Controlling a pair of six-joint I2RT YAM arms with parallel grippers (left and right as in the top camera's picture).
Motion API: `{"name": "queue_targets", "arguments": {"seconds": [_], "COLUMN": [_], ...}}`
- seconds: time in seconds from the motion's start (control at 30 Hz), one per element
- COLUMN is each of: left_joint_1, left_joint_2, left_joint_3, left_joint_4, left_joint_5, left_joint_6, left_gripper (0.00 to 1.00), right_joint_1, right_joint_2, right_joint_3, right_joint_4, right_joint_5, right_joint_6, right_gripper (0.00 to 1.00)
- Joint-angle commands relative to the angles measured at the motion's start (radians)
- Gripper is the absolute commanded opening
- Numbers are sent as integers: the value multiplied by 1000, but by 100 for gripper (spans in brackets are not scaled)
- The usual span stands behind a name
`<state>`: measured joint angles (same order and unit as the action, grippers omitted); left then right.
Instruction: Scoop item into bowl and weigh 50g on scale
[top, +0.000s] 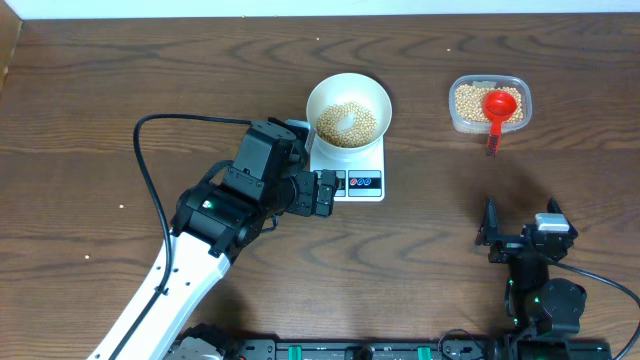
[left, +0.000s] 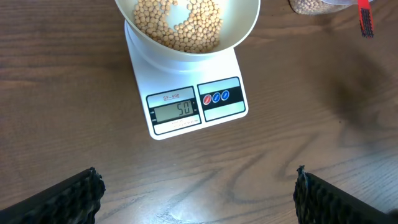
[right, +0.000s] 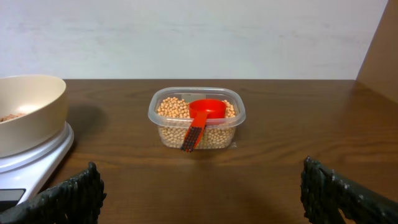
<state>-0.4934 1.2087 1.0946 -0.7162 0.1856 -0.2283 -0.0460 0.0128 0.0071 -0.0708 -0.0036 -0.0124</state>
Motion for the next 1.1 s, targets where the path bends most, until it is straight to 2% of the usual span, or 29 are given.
{"name": "queue_targets", "arguments": {"seconds": [0.0,0.3,0.43,0.5,0.57,0.67,0.8,1.07], "left_joint_1": [4,101,169,195,229,280,373,490], "left_joint_2": [2,-1,-21,-44,-93,-161,-284,-614], "left_joint_3": [16,15,7,-11,-56,-117,-240,-526], "left_joint_4": [-8,-4,45,97,193,290,421,588], "left_joint_5": [5,5,-17,-21,-21,-21,-21,-21], "left_joint_6": [10,10,19,65,174,256,262,300], "left_gripper": [100,100,100,100,100,100,100,100], "right_joint_1": [8,8,8,8,8,8,8,8], "right_joint_2": [-6,-6,-6,-6,-6,-6,-6,-6], "right_joint_3": [-2,-2,-2,-2,-2,-2,-2,-2], "right_joint_4": [-4,-4,-4,-4,-4,-4,-4,-4], "right_joint_5": [12,12,12,12,12,12,12,12], "right_joint_6": [-11,-11,-11,-11,-11,-11,-11,-11], "right_gripper": [99,99,99,99,99,99,99,99]}}
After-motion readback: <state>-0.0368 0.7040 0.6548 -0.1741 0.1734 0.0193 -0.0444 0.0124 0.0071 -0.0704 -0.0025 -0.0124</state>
